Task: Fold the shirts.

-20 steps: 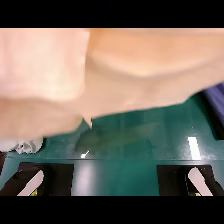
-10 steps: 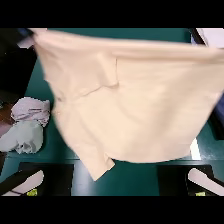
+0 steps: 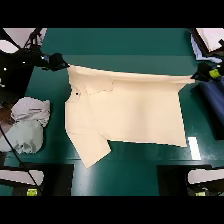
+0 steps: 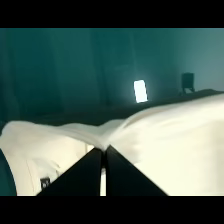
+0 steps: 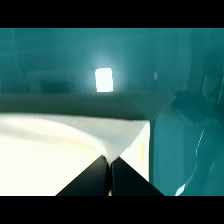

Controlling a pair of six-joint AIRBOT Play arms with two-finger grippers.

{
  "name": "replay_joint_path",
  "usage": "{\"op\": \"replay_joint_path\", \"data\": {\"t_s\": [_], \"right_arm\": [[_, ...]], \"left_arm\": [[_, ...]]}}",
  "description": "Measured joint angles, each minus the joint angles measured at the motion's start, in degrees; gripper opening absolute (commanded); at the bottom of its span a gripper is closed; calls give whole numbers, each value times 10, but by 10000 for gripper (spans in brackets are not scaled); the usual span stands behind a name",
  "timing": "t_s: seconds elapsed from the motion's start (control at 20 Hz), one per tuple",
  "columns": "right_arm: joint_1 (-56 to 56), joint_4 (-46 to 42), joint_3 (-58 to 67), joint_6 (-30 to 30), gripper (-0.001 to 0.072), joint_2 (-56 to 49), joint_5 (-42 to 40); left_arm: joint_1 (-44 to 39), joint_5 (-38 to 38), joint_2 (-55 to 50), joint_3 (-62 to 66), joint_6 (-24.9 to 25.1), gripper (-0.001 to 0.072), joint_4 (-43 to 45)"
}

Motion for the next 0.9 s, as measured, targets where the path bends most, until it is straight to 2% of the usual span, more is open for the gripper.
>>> {"op": "replay_joint_path", "data": {"t_s": [0.15, 0.25, 0.45, 0.6, 0.75, 0.8, 0.85, 0.9], "right_arm": [[13, -1, 49, 1, 15, -37, -47], [16, -5, 77, 1, 15, -49, -58], [22, -20, 61, -13, 15, -40, -34], [36, -45, -15, -19, 16, -8, -32], [54, -62, -95, -21, 20, 21, -56], [59, -65, -118, -21, 27, 28, -63], [62, -66, -136, -21, 181, 33, -69], [64, -69, -151, -17, 416, 37, -74]], "left_arm": [[-1, 57, -16, 6, 35, 23, -5], [-1, 62, -21, 17, 57, 22, -4], [-1, -13, -23, 24, 76, 21, 33], [-1, -73, -24, 1, 71, 23, 86], [-2, -99, -24, -42, 59, 27, 120], [-2, -104, -24, -56, 54, 275, 125], [-2, -109, -25, -66, 47, 605, 131], [-2, -115, -25, -75, 35, 599, 139]]}}
